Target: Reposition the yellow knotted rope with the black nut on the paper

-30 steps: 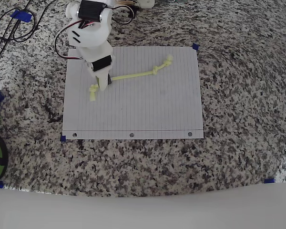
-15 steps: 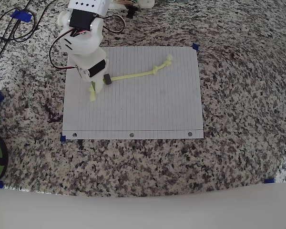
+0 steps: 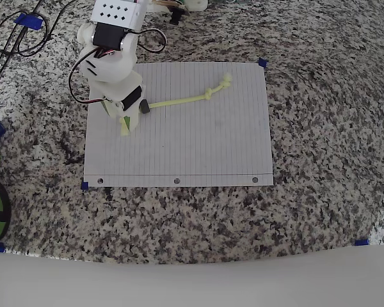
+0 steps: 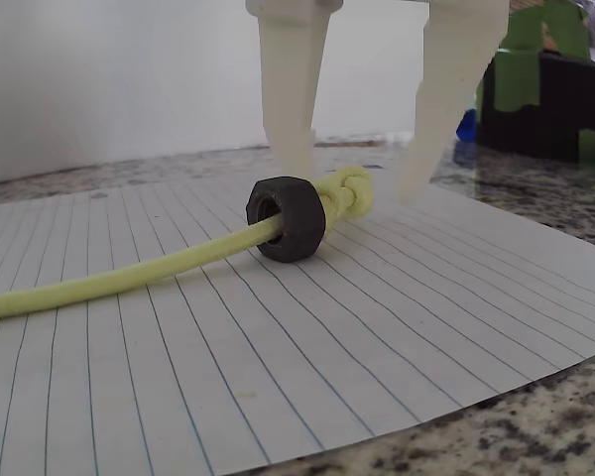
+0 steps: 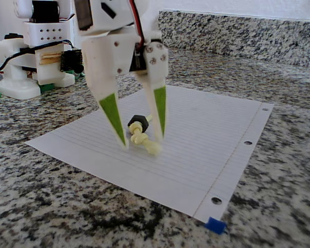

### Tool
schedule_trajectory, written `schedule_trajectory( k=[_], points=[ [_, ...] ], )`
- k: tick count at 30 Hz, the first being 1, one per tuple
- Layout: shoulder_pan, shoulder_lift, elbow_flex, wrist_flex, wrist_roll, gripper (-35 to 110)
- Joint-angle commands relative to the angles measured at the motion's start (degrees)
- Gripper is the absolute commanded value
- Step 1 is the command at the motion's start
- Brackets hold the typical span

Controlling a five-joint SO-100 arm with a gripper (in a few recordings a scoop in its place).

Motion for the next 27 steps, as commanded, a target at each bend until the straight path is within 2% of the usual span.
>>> schedule_trajectory(
  k=[1, 15, 17, 20, 27],
  points=[
    [0.4, 0.2, -1.9, -0.4, 0.6, 46],
    [0.3, -0.3, -1.8, 2.5, -0.2, 42],
    [0.4, -0.3, -1.8, 2.4, -0.2, 36],
    [0.5, -0.2, -1.8, 1.8, -0.2, 19],
    [0.5, 0.2, -1.8, 2.0, -0.3, 14]
  ],
)
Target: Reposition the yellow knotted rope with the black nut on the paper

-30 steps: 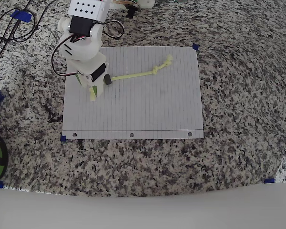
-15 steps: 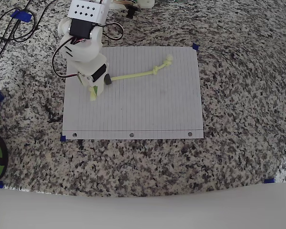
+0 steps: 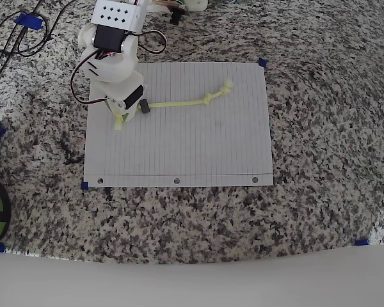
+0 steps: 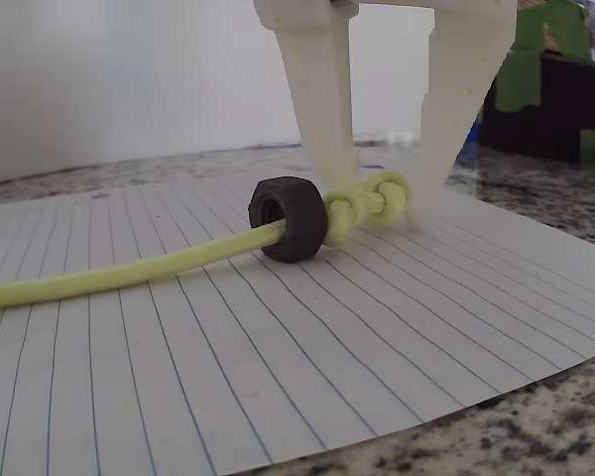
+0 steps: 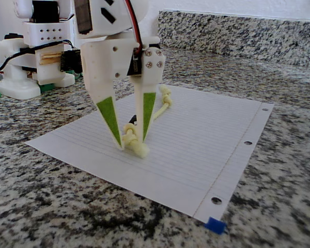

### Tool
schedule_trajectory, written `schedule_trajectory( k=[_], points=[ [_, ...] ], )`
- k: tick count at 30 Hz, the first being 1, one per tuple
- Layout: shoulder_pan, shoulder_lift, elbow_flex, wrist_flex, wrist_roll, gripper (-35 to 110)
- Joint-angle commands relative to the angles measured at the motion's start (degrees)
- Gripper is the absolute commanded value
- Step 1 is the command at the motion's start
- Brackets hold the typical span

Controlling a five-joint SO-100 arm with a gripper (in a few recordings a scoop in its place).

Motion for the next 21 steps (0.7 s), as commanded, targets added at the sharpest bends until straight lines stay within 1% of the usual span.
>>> schedule_trajectory(
  k=[1, 2, 3, 7, 8, 14, 18, 21],
  points=[
    [0.6, 0.8, -1.8, 0.0, -0.3, 11],
    [0.6, 0.8, -1.8, 0.2, -0.3, 8],
    [0.7, 0.9, -1.8, 0.3, -0.3, 0],
    [1.1, 1.1, -1.8, 0.7, -0.6, 0],
    [1.4, 1.4, -1.8, 0.2, -2.1, 0],
    [4.9, 7.7, -1.4, -3.2, -19.0, 0],
    [7.7, 15.3, 0.1, -3.8, -30.1, 0],
    [9.8, 22.3, 3.3, -4.3, -36.7, 0]
  ],
)
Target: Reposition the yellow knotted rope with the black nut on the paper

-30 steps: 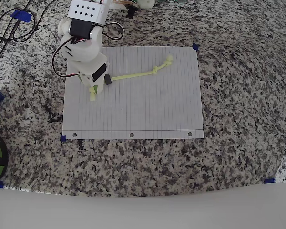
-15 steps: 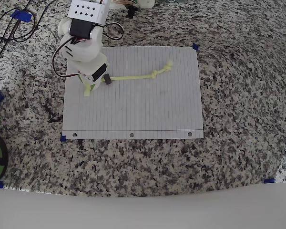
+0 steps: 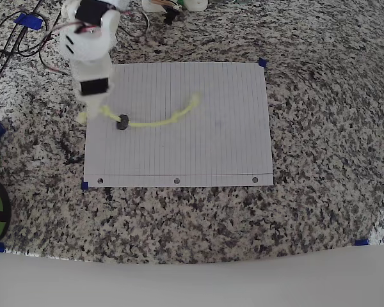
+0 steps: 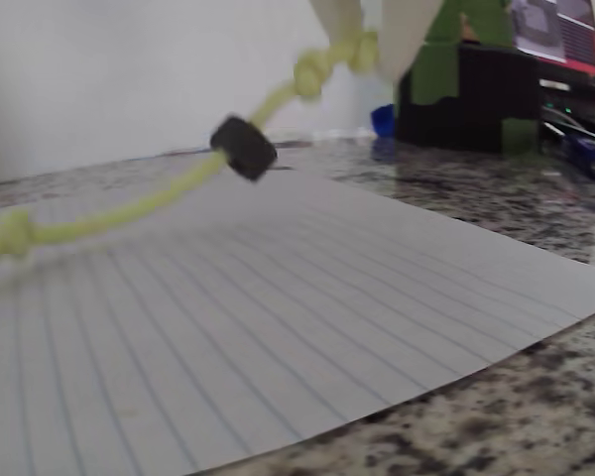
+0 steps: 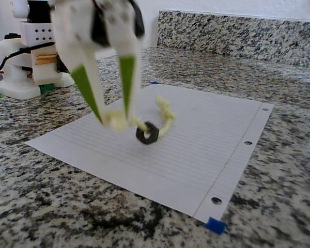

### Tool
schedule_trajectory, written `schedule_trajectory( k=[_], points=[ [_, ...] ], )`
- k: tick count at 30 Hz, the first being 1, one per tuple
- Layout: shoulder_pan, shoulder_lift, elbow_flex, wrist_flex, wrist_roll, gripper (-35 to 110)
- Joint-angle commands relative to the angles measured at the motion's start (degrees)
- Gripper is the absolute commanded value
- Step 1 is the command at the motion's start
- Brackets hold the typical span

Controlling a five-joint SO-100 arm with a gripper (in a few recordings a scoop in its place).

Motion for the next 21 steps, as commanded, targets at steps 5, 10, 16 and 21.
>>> schedule_trajectory(
  k=[5, 10, 16, 21],
  points=[
    [7.5, 23.0, 8.4, -3.0, -17.1, 0],
    [13.9, 41.0, 19.1, -7.3, -21.5, 0],
    [20.0, 64.9, 27.2, -13.5, -24.7, 0],
    [22.1, 72.5, 30.6, -14.7, -24.6, 0]
  ],
)
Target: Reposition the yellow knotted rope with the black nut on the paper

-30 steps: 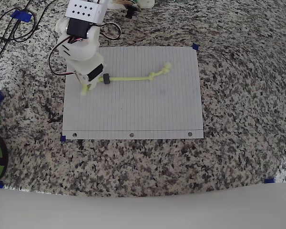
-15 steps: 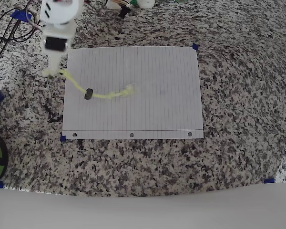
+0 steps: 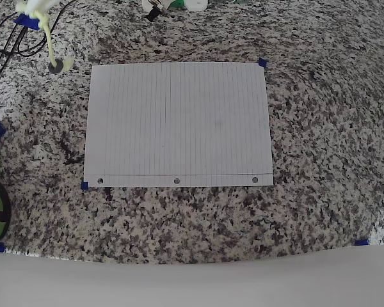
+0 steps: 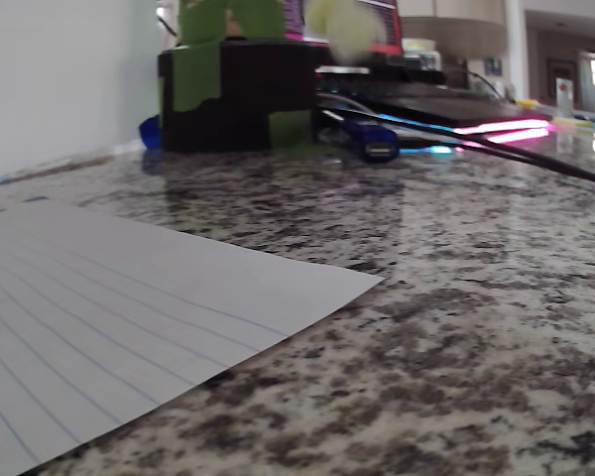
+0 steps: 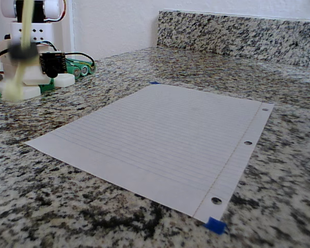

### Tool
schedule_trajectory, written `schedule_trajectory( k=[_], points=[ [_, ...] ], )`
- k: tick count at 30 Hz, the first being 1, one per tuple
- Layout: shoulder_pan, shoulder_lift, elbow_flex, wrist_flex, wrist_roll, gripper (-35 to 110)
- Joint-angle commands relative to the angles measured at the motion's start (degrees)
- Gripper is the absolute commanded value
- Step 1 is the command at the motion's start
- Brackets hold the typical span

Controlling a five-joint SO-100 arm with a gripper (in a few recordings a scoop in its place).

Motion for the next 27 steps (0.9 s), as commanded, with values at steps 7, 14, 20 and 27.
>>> schedule_trajectory(
  k=[7, 14, 20, 27],
  points=[
    [-3.4, 5.9, 12.7, 0.9, 10.7, 0],
    [-8.5, 7.7, 15.9, 1.7, 17.8, 0],
    [-22.1, 11.5, 16.7, 7.6, 28.7, 0],
    [-34.2, 12.7, 23.7, 9.0, 48.0, 0]
  ],
)
